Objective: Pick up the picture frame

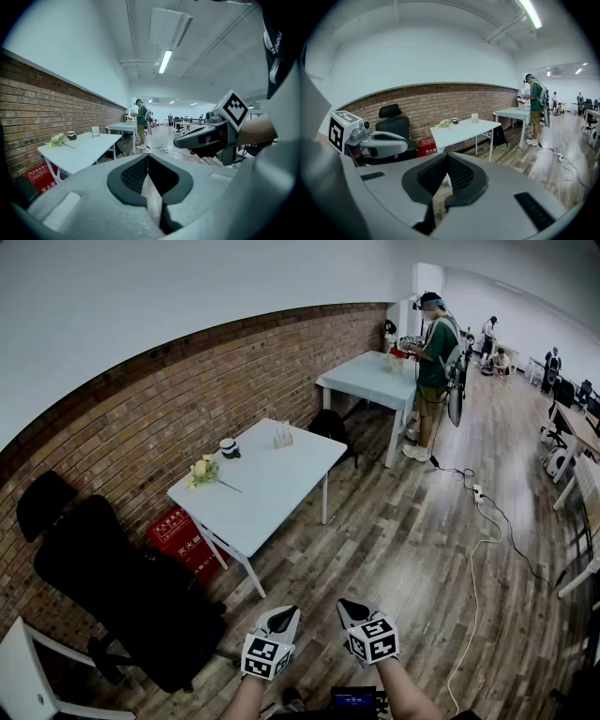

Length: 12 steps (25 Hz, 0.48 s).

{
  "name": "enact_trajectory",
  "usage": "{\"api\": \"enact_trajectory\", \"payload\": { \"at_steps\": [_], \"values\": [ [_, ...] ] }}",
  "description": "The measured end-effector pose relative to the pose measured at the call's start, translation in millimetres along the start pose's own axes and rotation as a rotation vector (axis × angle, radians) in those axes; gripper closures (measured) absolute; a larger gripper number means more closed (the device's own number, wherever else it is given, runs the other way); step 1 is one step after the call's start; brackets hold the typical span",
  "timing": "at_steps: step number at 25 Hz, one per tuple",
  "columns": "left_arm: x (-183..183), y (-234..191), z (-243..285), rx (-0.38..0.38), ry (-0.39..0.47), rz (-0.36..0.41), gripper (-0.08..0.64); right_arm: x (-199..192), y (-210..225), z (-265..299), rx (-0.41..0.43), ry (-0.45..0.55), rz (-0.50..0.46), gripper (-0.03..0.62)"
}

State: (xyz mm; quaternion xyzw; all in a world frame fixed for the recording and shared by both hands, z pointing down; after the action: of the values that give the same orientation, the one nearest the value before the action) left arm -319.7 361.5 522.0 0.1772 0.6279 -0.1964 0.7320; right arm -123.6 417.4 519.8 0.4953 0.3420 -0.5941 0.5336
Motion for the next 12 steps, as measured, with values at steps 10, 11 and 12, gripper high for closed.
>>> {"api": "enact_trajectory", "payload": {
  "at_steps": [10, 11, 12],
  "values": [
    [-2.4, 6.5, -11.1, 0.017, 0.011, -0.004, 0.548, -4.1, -10.5, -7.6, 0.016, 0.015, -0.003, 0.584],
    [-2.4, 6.3, -11.0, 0.018, 0.013, -0.008, 0.548, -4.2, -10.6, -7.7, 0.018, 0.017, -0.001, 0.584],
    [-2.3, 6.4, -10.8, 0.018, 0.014, -0.011, 0.548, -4.1, -10.5, -7.9, 0.019, 0.018, 0.002, 0.584]
  ]
}}
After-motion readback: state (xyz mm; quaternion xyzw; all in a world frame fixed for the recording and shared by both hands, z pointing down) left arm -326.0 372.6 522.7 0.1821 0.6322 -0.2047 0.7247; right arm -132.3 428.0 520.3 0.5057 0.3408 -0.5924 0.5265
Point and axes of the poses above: the fingertips, and each gripper's own axes: z forward along the fingers, y to its right, x out of its top, the point moved 9 cm from there along -z, backward along the fingers, and after that the axes turned 7 degrees about y, right-handed, at the moved point
